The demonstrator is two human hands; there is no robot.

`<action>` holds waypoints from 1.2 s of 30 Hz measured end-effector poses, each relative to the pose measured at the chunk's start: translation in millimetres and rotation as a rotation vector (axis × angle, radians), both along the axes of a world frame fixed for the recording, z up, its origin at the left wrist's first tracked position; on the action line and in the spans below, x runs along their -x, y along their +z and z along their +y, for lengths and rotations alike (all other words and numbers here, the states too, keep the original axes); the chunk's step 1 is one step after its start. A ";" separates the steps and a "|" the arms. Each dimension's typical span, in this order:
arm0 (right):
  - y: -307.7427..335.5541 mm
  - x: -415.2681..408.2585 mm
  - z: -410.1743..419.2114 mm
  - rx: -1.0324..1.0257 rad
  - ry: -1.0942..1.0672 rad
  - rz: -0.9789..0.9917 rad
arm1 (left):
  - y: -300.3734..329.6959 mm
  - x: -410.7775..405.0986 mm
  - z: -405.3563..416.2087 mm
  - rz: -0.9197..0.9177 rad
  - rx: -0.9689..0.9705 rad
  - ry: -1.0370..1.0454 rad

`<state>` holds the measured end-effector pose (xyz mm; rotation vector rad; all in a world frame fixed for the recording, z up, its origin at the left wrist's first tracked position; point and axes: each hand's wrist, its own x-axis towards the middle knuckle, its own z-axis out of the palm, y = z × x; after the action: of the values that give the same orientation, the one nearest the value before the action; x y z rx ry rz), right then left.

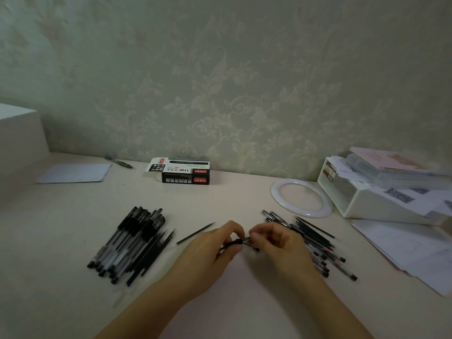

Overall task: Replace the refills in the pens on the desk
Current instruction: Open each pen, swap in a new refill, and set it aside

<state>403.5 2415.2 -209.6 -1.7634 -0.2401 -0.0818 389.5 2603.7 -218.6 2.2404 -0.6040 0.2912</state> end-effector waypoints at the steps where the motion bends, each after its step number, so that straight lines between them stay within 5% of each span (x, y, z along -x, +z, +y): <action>1: 0.6 -0.5 -0.9 -0.030 -0.024 0.012 | -0.4 -0.5 0.7 0.000 -0.005 0.012; 4: 1.1 -2.2 -5.8 0.006 -0.120 -0.008 | -2.0 -2.8 2.9 0.013 -0.007 0.064; 11: -7.9 4.9 0.8 0.557 0.010 -0.292 | -4.6 -3.3 2.7 0.018 -0.025 0.094; 17: -12.8 3.4 4.5 0.658 0.028 -0.328 | -2.8 -2.2 0.3 -0.024 -0.030 0.075; 20: -8.3 5.3 4.8 0.532 -0.049 -0.283 | -0.7 0.4 -1.3 -0.029 0.000 0.076; 26: 4.0 7.7 6.6 -0.062 0.018 0.119 | 6.8 4.8 -5.9 -0.037 0.083 0.009; 32: 0.1 7.8 7.9 -0.312 0.045 0.280 | 7.2 3.8 -4.4 -0.048 0.091 0.010; 36: 2.3 0.1 -1.7 -0.465 -0.130 0.261 | 3.8 2.2 -3.6 -0.045 0.024 0.017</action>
<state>403.4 2413.5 -207.3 -1.3075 0.0811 0.0005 387.3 2600.1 -214.8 2.2223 -0.6029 0.3564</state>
